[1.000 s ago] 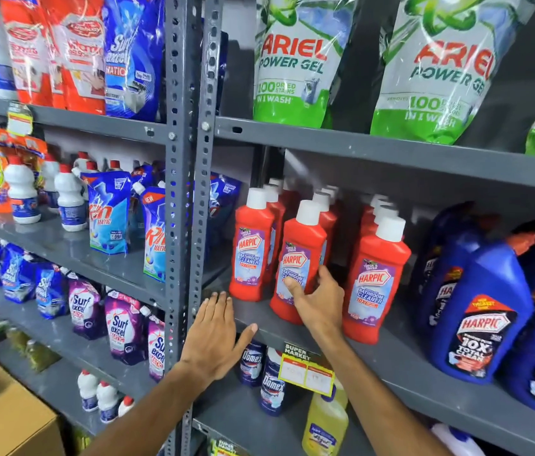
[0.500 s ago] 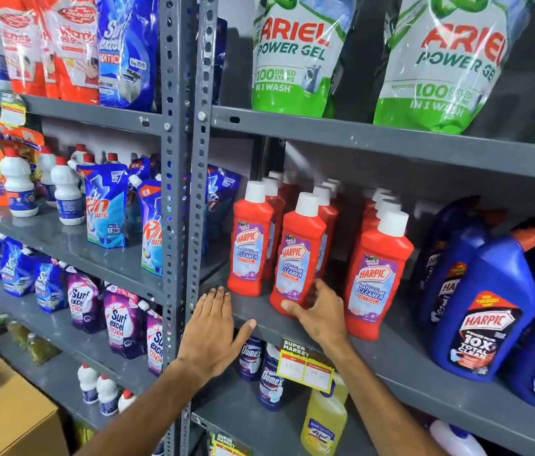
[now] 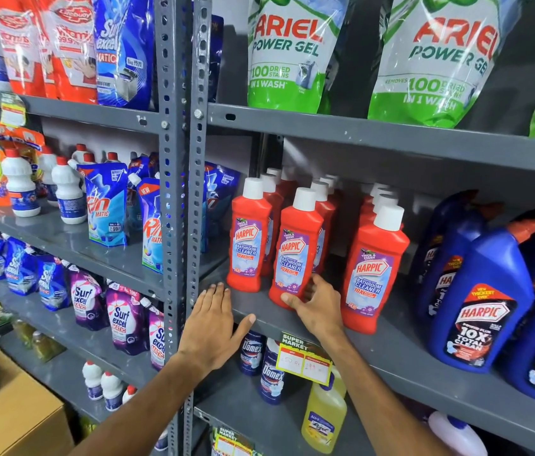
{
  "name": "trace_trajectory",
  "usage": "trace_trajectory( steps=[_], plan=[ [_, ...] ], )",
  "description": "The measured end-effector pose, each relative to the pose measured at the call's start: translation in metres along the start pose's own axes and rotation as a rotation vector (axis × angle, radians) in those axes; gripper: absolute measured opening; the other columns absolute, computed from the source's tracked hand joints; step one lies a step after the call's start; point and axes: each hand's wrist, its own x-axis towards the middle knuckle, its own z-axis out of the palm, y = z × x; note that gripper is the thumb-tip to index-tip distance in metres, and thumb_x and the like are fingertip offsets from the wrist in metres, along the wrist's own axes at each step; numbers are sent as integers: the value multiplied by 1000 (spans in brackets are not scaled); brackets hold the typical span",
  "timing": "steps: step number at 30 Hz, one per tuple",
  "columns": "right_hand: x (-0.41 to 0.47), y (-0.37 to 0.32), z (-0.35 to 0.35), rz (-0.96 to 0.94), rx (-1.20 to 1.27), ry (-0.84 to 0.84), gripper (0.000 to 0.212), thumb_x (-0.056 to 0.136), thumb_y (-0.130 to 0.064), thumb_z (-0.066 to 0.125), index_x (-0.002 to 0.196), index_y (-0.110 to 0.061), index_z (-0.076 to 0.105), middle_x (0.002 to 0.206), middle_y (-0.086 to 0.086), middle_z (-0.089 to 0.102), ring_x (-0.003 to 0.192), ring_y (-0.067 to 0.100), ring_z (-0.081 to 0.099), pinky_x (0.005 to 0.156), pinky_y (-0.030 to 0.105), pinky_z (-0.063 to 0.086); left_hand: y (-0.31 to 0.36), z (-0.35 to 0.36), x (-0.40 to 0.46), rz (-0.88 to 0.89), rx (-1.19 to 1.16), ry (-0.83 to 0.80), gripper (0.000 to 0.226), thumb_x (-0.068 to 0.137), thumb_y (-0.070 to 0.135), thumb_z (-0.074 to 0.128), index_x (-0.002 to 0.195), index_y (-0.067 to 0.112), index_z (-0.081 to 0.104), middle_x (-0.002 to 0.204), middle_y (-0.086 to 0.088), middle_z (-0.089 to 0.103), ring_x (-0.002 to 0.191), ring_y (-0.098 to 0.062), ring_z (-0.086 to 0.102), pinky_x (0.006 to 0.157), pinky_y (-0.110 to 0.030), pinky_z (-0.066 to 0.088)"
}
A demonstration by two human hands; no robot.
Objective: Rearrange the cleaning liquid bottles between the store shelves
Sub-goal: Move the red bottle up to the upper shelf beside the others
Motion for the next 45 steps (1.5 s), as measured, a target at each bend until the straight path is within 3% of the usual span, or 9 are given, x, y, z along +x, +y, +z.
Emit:
trace_trajectory(
  steps=[21,25,29,32,34,37,39,42,45],
  plan=[
    [-1,2,-2,2,-25,-13,79,77,-36,94,143,-15,57,139,6,72,123,22,71,103,42,57,-2,-4,0,9,-56,-14,106,93,78,-6,165,2,8,176,-18,11,163,-28,6,133,-42,4],
    [-21,1,-3,-87,-9,111,93,77,-37,93,155,-17,45,147,6,64,131,23,65,112,45,53,3,9,-18,4,-156,127,98,101,74,6,164,-1,4,175,-20,1,163,-31,2,133,-43,2],
    [-64,9,5,-409,-43,381,56,95,-29,76,145,-20,54,146,-4,57,134,18,58,115,37,48,9,52,-64,84,-210,245,90,105,60,39,163,-3,11,174,-22,5,163,-32,6,132,-47,13],
    [-96,20,19,-656,-78,441,23,101,-22,68,123,-19,69,123,-6,66,116,13,66,106,22,47,10,85,-93,128,-196,189,88,106,60,35,162,-5,19,173,-23,16,161,-36,17,129,-46,14],
    [-115,39,34,-730,-116,358,11,101,-17,67,110,-16,73,111,-3,71,105,14,69,101,20,50,9,104,-104,122,-188,111,88,106,63,29,163,-2,14,174,-20,10,162,-34,11,129,-43,8],
    [-142,84,59,-628,-192,146,12,98,-13,69,106,-12,78,106,2,77,98,19,74,92,31,58,5,132,-112,98,-199,11,91,104,66,26,163,-1,9,174,-19,3,162,-34,5,130,-44,7],
    [-155,118,75,-435,-251,-11,25,96,-16,72,120,-14,77,118,3,78,107,23,75,96,32,57,3,154,-114,91,-194,-26,91,104,65,29,163,-3,16,172,-21,11,161,-36,11,128,-45,10],
    [-162,166,98,-118,-272,-201,54,97,-22,72,149,-12,59,147,10,66,131,30,66,109,30,44,-3,195,-112,92,-168,-69,89,105,64,28,160,-5,24,171,-24,19,160,-39,19,128,-48,16],
    [-150,205,122,86,-236,-226,71,99,-18,70,160,-1,38,162,19,48,144,36,54,115,32,37,-8,235,-105,68,-176,-156,90,104,63,28,159,-7,26,170,-27,21,159,-41,19,128,-54,26]
  ],
)
